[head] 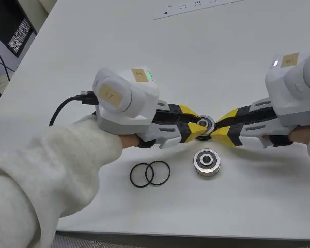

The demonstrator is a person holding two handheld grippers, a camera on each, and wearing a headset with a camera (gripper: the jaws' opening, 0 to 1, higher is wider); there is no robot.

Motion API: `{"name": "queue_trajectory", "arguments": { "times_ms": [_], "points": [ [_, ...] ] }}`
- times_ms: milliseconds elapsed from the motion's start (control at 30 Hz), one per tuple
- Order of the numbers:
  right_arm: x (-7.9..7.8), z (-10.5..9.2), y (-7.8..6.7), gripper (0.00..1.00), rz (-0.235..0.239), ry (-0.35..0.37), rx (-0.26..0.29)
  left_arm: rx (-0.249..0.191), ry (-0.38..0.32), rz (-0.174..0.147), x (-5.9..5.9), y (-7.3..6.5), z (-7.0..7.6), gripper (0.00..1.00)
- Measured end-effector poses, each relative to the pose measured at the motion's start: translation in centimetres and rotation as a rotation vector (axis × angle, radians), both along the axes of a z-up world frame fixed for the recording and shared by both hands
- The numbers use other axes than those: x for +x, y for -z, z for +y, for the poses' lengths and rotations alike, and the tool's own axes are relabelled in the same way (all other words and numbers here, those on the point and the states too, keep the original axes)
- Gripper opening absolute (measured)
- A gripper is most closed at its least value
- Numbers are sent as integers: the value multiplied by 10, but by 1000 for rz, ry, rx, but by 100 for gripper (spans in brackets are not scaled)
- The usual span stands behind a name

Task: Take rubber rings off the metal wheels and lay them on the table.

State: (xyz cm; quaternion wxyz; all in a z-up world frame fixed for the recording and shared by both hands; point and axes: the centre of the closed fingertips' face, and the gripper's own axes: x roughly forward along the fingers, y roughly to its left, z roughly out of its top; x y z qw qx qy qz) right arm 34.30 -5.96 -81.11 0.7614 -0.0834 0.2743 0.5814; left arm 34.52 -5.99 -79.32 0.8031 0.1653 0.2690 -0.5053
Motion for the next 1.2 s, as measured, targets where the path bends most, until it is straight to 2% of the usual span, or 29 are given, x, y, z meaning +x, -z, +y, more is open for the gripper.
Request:
{"name": "queue_trajectory", "arguments": {
  "times_ms": [267,433,667,733,900,967,1100,1200],
  "points": [
    [0,-2,-1,7,-25,-7,-11,1,-2,-4,0,0,0,13],
    [2,-4,-1,2,-46,5,-20,3,-3,-8,1,0,0,13],
    [3,-5,-2,1,-73,18,-37,-2,-4,-13,2,0,0,13],
    [6,-7,-1,1,-40,52,-28,-6,-7,-12,2,0,0,13],
    [13,-11,-3,0,5,120,2,-15,-9,-18,2,1,0,13],
    [13,-11,-3,0,41,142,21,-19,-11,-20,2,1,0,13],
    [14,-11,-2,0,141,209,75,-22,-12,-24,2,1,0,13],
    [16,-12,-2,0,252,281,148,-27,-17,-25,3,2,0,13]
  ]
}}
